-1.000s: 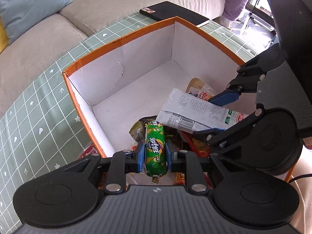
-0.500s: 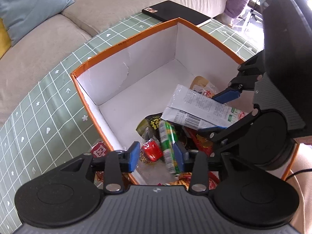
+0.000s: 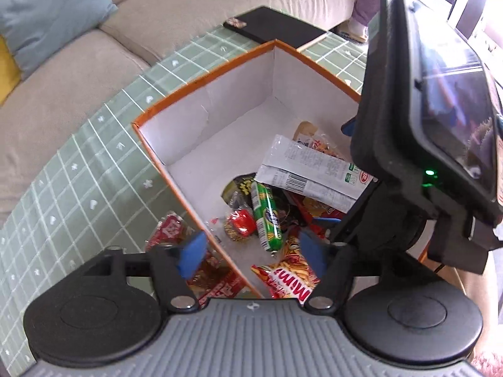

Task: Organize snacks
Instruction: 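Open both tools to drop the candy roll and bar into the box, then move both tools back toward the red meat snack and candy tray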

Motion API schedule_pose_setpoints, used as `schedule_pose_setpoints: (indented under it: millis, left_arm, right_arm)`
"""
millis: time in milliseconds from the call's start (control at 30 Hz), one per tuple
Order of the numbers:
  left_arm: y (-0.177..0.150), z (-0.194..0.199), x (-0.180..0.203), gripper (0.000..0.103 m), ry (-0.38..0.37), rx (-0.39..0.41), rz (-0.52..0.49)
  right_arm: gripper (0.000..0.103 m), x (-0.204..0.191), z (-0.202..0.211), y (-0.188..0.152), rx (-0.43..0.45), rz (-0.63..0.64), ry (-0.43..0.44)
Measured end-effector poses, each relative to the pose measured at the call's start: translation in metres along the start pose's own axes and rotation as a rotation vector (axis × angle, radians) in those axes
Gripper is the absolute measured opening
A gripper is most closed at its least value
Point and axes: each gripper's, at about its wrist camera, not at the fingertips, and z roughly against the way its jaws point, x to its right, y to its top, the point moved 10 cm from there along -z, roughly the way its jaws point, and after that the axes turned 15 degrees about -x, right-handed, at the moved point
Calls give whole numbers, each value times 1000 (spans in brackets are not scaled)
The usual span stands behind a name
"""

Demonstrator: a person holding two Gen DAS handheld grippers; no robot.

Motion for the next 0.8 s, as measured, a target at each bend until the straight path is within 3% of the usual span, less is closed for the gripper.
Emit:
schedule_pose_setpoints:
  millis: [133, 433, 800]
  left_arm:
    - [-10, 8, -5, 84, 4, 22, 9]
    - [-47, 12, -34, 85, 152, 26, 34]
    - [-93, 15, -81, 85, 137, 35, 183]
  right_arm:
    - [97, -4, 4, -3, -12, -4, 9]
    - [99, -18, 21, -10, -30, 23, -34]
    - [99, -29, 45, -19, -73, 72, -137]
